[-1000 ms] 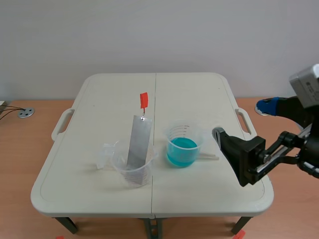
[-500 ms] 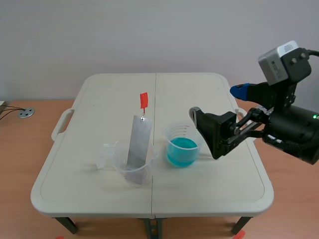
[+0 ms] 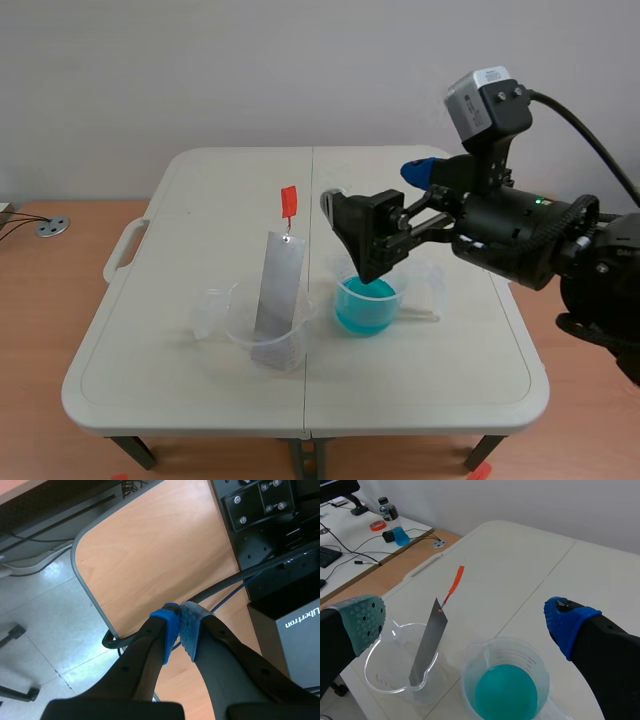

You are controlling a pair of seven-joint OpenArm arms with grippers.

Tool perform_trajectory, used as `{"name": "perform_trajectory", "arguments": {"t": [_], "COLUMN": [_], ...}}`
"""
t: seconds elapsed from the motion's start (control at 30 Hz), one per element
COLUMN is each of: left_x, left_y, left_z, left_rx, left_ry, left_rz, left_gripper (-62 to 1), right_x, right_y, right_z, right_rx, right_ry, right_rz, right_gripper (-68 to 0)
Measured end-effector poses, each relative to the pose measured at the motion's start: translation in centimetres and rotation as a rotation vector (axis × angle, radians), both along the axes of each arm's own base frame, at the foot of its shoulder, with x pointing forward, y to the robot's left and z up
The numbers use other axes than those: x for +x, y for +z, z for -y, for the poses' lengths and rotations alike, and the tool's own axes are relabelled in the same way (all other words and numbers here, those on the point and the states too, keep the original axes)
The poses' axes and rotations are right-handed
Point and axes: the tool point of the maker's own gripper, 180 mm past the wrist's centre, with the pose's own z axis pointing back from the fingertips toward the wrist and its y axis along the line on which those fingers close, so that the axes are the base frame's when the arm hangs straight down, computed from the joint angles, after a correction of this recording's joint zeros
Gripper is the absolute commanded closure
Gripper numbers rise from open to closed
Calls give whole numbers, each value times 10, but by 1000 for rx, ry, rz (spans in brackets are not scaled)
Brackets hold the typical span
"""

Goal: Hold the metal plate by the orange handle, dip it into the blue solution, take it out and point at it, then put the plate back in the beaker on the left.
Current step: 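Lift the metal plate out of the left beaker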

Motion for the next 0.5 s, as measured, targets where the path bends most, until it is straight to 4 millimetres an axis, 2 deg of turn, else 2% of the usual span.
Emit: {"name": "perform_trajectory", "arguments": {"t": [0.5], "left_x": [0], "left_y": [0], "left_z": [0], "left_rx": [-1], "left_ry": [0], "left_rz": [1], "left_gripper": [-15], "right_x": [21], "right_y": [-18], "right_z": [-44], "right_rx": [59], "right_ry": [59], "right_rz": [-75], "right_gripper": [-663]}}
